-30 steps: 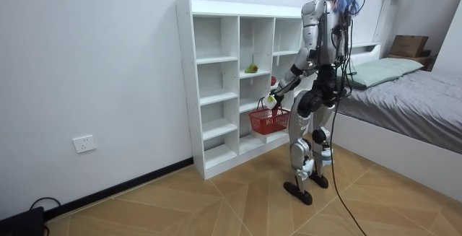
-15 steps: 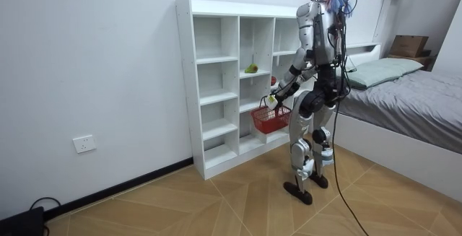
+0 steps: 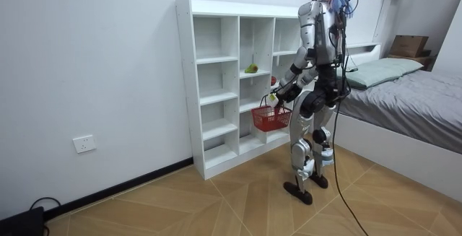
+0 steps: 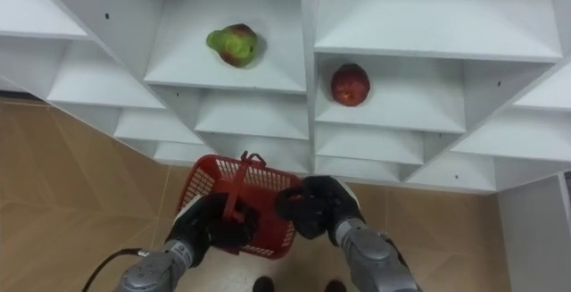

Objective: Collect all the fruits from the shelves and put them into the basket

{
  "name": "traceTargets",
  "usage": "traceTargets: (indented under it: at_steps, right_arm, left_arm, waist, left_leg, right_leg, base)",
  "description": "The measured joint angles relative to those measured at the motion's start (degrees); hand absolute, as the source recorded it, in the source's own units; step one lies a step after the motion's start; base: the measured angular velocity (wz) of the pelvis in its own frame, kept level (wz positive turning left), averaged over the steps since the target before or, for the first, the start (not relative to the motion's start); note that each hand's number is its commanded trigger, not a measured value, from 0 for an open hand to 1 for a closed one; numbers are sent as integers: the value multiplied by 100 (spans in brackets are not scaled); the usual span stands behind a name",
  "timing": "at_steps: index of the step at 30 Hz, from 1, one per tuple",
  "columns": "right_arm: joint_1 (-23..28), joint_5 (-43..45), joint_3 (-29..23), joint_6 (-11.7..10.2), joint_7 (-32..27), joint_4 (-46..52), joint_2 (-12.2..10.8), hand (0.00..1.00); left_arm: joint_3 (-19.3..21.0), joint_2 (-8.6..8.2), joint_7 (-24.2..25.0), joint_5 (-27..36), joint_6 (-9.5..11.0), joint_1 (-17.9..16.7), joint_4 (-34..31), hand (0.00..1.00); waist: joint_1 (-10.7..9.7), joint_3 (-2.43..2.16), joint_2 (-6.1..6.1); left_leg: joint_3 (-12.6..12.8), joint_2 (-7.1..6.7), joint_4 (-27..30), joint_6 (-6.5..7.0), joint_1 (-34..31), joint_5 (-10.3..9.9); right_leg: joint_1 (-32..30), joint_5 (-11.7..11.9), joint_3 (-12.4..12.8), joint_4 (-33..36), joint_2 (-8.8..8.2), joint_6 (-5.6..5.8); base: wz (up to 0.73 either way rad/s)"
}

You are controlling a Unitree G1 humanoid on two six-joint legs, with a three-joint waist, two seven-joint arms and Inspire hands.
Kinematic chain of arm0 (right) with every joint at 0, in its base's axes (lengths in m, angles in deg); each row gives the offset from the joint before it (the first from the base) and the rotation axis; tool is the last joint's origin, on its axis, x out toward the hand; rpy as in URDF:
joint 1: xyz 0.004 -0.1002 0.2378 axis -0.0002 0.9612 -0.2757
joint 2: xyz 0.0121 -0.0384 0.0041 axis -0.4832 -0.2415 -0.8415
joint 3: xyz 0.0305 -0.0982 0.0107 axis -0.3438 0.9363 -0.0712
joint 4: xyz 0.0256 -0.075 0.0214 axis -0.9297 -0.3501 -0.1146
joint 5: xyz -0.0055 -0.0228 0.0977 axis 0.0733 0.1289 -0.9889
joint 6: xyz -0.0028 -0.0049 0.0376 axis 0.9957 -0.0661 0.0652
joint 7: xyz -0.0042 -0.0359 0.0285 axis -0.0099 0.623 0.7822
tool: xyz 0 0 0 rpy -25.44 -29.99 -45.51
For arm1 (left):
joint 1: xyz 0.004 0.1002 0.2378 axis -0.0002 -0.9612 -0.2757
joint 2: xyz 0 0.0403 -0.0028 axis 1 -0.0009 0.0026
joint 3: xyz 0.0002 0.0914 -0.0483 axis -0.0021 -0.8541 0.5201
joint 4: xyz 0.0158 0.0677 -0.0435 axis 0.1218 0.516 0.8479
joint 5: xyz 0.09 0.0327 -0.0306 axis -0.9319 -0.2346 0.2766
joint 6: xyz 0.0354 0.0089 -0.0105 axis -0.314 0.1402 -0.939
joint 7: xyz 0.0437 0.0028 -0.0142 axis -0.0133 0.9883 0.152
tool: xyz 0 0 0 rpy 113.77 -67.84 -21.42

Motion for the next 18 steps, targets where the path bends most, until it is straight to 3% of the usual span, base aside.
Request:
traceTargets:
  at_steps: [10, 18]
  right_arm:
    - [-62, -472, -56, 44, -253, -47, -13, 100]
    - [-433, -634, -69, 42, -451, -256, -172, 100]
  left_arm:
    - [-309, 4, -8, 375, -3, 43, -106, 100]
    - [-422, -16, -32, 432, -2, 84, -111, 100]
  waist:
    - [0, 0, -1]
    - [-13, 6, -12]
  left_leg:
    - [55, 2, 3, -1, 3, 16]
    - [86, 6, 7, 1, 14, 23]
  right_leg:
    - [-42, 4, 81, 2, -3, -6]
    - [-50, 8, 128, 12, -18, -13]
  base:
    - [-2]
    - [0]
